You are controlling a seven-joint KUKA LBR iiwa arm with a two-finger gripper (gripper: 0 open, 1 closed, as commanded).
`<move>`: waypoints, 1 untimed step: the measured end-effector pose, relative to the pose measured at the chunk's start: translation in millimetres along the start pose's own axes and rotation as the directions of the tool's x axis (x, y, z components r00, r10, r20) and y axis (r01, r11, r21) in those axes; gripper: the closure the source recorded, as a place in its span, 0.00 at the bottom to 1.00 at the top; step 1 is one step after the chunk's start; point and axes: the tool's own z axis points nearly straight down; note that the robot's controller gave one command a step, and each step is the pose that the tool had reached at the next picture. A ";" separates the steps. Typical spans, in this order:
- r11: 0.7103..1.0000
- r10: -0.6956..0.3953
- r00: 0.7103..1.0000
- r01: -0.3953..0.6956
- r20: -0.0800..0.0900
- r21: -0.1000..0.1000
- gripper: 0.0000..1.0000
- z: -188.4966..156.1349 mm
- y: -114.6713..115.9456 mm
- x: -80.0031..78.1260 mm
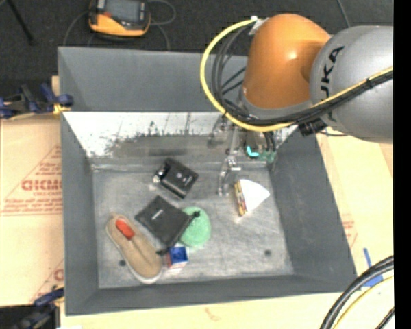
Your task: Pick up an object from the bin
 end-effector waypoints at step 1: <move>1.000 0.000 1.000 0.000 0.008 -0.001 0.00 -4.3 0.0 -1.5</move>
Offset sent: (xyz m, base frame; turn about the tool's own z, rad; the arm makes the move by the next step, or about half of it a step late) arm -0.0355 0.0121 -0.1579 -0.2017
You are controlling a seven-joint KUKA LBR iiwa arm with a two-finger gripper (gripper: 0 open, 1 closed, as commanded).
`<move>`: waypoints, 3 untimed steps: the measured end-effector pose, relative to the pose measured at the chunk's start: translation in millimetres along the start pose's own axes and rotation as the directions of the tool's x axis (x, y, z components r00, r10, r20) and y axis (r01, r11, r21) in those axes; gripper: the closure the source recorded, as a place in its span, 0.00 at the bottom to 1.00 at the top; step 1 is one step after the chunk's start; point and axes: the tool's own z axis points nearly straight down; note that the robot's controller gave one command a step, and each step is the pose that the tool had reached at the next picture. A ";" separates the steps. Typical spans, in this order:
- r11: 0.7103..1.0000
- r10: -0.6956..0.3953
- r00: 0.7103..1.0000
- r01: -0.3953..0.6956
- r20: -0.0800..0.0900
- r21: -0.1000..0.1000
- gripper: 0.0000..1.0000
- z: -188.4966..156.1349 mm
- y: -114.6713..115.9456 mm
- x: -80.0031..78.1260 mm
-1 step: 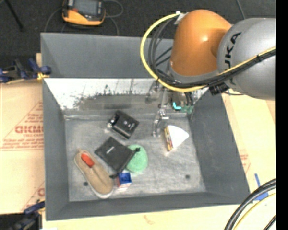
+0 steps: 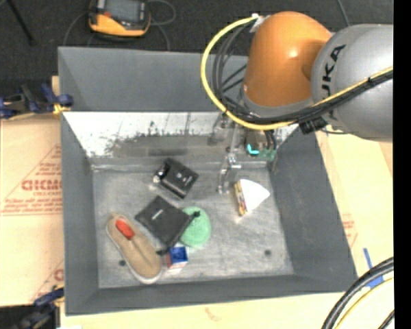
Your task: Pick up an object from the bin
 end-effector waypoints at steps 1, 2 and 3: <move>0.998 -0.070 0.998 0.070 0.003 0.001 0.00 58.3 3.9 12.9; 0.950 -0.314 0.950 0.314 -0.001 0.001 0.00 101.4 21.9 26.8; 0.885 -0.466 0.885 0.466 -0.005 -0.002 1.00 153.2 70.5 40.1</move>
Offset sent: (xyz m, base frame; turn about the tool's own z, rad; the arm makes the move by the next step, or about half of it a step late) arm -0.0383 0.0380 -0.1320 -0.4657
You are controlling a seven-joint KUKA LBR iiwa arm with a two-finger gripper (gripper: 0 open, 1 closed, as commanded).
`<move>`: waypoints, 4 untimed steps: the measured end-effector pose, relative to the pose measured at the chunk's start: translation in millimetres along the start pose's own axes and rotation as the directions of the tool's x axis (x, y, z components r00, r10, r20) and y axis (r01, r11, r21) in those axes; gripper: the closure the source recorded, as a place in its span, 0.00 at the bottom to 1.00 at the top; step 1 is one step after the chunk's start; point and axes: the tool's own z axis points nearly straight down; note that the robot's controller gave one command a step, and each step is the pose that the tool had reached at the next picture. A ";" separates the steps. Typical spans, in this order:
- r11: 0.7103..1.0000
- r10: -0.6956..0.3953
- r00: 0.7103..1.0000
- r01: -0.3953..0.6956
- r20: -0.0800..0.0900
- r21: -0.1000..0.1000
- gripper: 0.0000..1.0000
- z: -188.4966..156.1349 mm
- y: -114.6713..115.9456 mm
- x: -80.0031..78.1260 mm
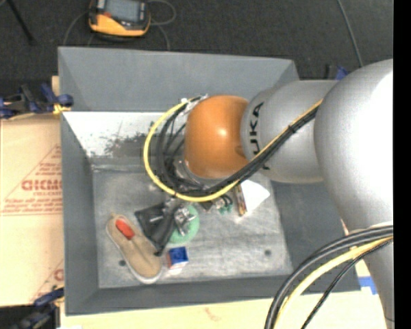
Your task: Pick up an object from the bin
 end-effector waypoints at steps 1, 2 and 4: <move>1.000 0.000 1.000 0.000 0.000 0.000 1.00 0.0 0.0 0.0; 1.000 0.004 1.000 -0.004 0.004 0.000 1.00 -92.8 0.2 11.8; 1.000 0.004 1.000 -0.004 0.004 0.000 1.00 -93.5 0.7 11.9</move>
Offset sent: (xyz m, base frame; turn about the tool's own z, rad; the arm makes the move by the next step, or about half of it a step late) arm -0.0116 -0.0047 0.0921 -0.0002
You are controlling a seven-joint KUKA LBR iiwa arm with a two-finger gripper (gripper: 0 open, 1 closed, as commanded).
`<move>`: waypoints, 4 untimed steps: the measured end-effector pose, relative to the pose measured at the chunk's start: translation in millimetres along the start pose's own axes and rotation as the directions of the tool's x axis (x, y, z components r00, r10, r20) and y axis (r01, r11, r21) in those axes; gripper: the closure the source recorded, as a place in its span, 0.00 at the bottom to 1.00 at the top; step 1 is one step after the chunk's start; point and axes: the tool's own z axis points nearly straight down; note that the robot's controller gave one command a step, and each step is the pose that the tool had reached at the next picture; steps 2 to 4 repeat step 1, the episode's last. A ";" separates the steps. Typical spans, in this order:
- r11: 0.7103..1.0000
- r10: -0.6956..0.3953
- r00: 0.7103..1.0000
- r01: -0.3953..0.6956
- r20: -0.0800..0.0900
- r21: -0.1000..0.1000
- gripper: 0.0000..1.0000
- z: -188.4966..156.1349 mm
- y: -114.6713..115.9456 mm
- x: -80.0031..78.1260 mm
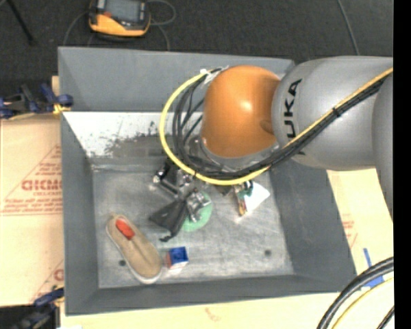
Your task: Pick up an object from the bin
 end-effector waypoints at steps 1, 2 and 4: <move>1.000 -0.027 1.000 0.027 0.005 0.003 1.00 -33.3 18.9 8.7; 1.000 -0.027 1.000 0.027 0.005 0.003 1.00 -33.3 18.9 8.7; 1.000 -0.027 1.000 0.027 0.005 0.003 1.00 -33.3 18.9 8.7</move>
Offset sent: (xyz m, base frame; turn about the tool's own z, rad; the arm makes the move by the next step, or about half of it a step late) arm 0.0398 -0.0488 -0.1035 -0.0185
